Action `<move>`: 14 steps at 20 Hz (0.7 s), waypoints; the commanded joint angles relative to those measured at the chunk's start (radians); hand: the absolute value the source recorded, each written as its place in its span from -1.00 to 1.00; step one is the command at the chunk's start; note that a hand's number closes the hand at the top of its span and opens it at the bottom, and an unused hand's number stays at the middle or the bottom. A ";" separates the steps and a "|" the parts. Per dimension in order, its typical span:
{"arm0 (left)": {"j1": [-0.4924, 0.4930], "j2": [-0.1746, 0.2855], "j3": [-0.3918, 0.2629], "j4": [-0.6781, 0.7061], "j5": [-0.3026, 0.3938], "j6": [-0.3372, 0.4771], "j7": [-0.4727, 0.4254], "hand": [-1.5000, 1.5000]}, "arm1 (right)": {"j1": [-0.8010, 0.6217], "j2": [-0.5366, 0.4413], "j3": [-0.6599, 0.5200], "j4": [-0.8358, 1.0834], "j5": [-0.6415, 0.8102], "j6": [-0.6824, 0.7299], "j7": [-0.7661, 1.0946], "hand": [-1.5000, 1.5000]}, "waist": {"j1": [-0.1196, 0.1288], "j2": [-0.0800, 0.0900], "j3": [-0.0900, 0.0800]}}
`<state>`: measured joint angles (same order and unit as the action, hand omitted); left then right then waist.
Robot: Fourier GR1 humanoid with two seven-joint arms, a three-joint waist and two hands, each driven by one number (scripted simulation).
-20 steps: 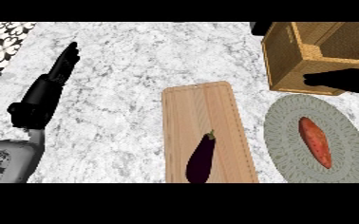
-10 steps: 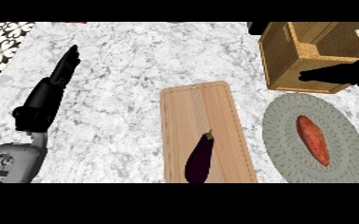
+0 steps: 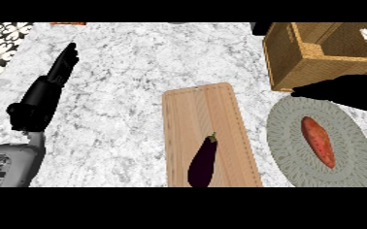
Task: Pick the sweet potato from the placemat and place it in the basket
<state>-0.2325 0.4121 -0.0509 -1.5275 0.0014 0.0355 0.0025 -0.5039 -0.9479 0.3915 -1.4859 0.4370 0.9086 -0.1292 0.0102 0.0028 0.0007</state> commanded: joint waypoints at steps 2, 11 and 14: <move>-0.010 0.006 0.040 0.050 -0.008 -0.033 -0.048 0.00 | 0.015 0.067 0.068 0.059 0.143 -0.024 -0.051 -1.00 | -0.003 0.000 -0.001; 0.043 -0.037 0.047 -0.039 -0.040 -0.046 -0.001 0.00 | 0.093 0.079 0.043 0.200 0.316 -0.189 -0.240 -1.00 | -0.006 -0.003 0.000; 0.034 -0.046 0.068 -0.018 -0.056 -0.043 -0.003 0.00 | 0.074 0.145 0.045 0.263 0.367 -0.219 -0.250 -1.00 | -0.005 -0.002 -0.001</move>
<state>-0.2039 0.3677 -0.0130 -1.5482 -0.0499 0.0059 0.0024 -0.4409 -0.8577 0.4469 -1.2664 0.7445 0.7169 -0.3372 0.0063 0.0010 0.0002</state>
